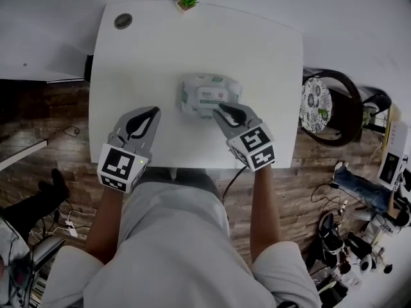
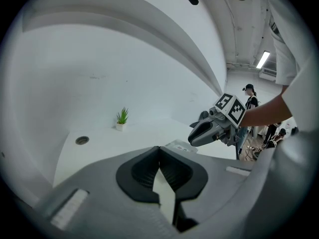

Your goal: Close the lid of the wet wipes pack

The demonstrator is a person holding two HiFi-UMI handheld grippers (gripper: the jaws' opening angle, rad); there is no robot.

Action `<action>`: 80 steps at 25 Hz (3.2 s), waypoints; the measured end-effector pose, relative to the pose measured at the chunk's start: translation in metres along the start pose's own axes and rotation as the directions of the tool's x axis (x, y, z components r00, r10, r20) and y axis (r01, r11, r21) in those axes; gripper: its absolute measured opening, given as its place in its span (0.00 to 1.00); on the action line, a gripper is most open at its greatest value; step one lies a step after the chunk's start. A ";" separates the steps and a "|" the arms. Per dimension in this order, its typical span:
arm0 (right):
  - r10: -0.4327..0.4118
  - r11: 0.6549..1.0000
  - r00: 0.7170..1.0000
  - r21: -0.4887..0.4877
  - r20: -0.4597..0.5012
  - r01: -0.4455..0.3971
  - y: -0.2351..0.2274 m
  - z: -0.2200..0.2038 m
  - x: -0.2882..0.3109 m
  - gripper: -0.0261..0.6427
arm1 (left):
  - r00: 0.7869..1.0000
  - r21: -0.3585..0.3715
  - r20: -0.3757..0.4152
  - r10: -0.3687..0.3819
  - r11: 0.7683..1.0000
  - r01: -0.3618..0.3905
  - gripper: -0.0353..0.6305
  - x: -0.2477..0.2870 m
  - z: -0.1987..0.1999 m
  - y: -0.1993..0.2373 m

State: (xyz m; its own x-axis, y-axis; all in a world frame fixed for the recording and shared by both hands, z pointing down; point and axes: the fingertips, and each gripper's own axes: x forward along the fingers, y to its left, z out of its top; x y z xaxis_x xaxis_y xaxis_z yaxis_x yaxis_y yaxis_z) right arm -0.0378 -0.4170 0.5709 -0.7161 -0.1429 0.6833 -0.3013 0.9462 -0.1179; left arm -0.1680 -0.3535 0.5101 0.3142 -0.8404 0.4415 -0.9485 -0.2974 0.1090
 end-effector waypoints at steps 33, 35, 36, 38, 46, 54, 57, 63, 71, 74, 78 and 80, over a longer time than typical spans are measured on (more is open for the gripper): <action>-0.495 0.869 0.755 0.272 0.430 0.414 0.003 0.039 -0.197 0.05 | 0.970 0.115 0.227 0.088 0.986 -0.117 0.05 -0.081 0.086 -0.039; -0.503 0.864 0.744 0.278 0.441 0.420 0.001 0.037 -0.205 0.05 | 0.964 0.119 0.243 0.104 0.983 -0.137 0.05 -0.087 0.092 -0.039; -0.507 0.862 0.738 0.281 0.446 0.422 0.001 0.037 -0.210 0.05 | 0.962 0.120 0.249 0.113 0.982 -0.146 0.05 -0.090 0.095 -0.039; -0.516 0.856 0.726 0.290 0.455 0.427 0.000 0.036 -0.219 0.05 | 0.957 0.126 0.260 0.128 0.978 -0.165 0.05 -0.096 0.100 -0.041; -0.556 0.831 0.665 0.325 0.498 0.451 -0.004 0.033 -0.251 0.05 | 0.921 0.114 0.348 0.174 0.968 -0.226 0.05 -0.115 0.119 -0.044; -0.558 0.829 0.652 0.313 0.514 0.463 -0.005 0.024 -0.269 0.05 | 0.896 0.106 0.400 0.191 0.962 -0.253 0.05 -0.126 0.132 -0.059; -0.558 0.829 0.645 0.314 0.523 0.462 -0.006 0.023 -0.274 0.05 | 0.888 0.102 0.407 0.213 0.956 -0.276 0.05 -0.128 0.134 -0.056; -0.573 0.819 0.629 0.327 0.525 0.473 -0.012 0.018 -0.291 0.04 | 0.868 0.062 0.433 0.242 0.953 -0.297 0.05 -0.135 0.139 -0.054; -0.577 0.815 0.622 0.325 0.529 0.480 -0.015 0.021 -0.300 0.04 | 0.853 0.039 0.456 0.255 0.951 -0.305 0.05 -0.144 0.144 -0.052; -0.572 0.819 0.626 0.322 0.530 0.476 -0.013 0.024 -0.300 0.04 | 0.853 0.039 0.452 0.260 0.950 -0.310 0.05 -0.146 0.144 -0.052; -0.579 0.814 0.620 0.328 0.530 0.479 -0.013 0.028 -0.299 0.04 | 0.862 0.029 0.443 0.247 0.957 -0.289 0.05 -0.143 0.142 -0.054; -0.578 0.815 0.618 0.334 0.533 0.474 -0.013 0.028 -0.299 0.04 | 0.862 0.028 0.446 0.241 0.959 -0.282 0.05 -0.143 0.142 -0.055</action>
State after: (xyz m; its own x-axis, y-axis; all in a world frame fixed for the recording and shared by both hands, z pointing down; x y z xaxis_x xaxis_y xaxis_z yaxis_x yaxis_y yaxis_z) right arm 0.1628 -0.3947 0.3480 -0.6038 -0.7900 0.1063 -0.7953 0.6060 -0.0132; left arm -0.1547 -0.2811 0.3144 0.0603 -0.9981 0.0101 -0.9971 -0.0607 -0.0449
